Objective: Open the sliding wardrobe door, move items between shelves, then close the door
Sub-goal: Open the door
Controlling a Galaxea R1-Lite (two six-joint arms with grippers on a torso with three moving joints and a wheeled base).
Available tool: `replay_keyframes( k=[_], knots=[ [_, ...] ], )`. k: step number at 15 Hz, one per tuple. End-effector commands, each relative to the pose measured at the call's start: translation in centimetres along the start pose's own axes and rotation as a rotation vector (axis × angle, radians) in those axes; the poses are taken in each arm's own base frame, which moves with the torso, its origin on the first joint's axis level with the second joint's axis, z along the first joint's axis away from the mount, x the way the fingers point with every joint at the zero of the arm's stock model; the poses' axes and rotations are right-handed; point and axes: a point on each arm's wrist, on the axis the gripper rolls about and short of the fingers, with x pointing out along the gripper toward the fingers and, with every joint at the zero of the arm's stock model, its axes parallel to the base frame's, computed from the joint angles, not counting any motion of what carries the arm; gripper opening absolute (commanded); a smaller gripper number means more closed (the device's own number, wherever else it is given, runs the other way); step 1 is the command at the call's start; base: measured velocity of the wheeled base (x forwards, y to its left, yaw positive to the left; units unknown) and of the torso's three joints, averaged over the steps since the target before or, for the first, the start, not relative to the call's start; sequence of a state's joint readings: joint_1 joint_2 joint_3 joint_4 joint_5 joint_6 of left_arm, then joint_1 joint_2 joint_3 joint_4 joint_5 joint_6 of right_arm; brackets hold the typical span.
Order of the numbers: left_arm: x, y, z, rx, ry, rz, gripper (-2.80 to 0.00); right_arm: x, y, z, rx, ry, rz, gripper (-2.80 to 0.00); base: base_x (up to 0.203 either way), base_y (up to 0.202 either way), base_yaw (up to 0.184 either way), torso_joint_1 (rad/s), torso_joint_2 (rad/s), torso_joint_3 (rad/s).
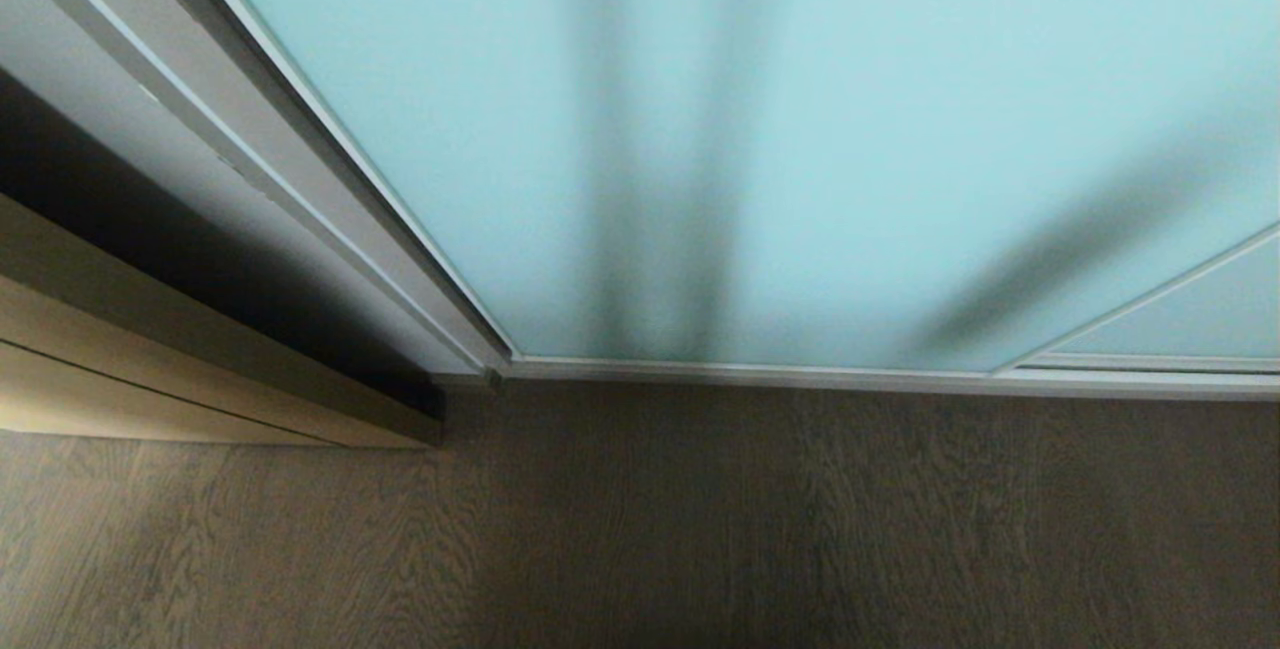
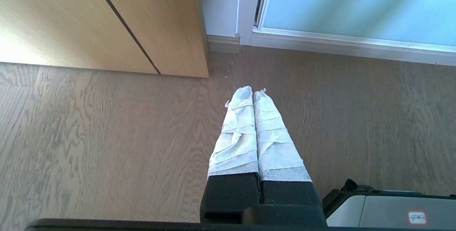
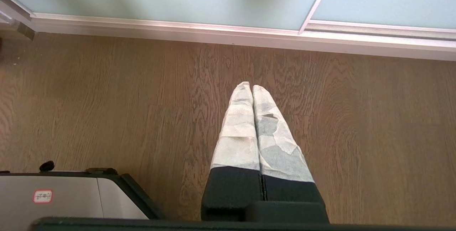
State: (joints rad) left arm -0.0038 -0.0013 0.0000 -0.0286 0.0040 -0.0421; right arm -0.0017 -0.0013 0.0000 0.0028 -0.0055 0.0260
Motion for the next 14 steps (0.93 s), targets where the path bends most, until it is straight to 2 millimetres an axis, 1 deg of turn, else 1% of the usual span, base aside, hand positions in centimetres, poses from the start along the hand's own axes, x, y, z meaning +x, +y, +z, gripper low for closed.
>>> replay_keyframes(
  k=[1, 14],
  knots=[
    [0.0, 0.0, 0.01, -0.001, -0.001, 0.0, -2.8, 0.0, 0.0, -0.02, 0.0, 0.001, 0.0, -2.8, 0.0, 0.0, 0.0, 0.0, 0.0, 0.0],
    [0.0, 0.0, 0.01, -0.001, -0.001, 0.0, -2.8, 0.0, 0.0, 0.0, 0.0, 0.0, 0.0, -2.8, 0.0, 0.0, 0.0, 0.0, 0.0, 0.0]
  ],
)
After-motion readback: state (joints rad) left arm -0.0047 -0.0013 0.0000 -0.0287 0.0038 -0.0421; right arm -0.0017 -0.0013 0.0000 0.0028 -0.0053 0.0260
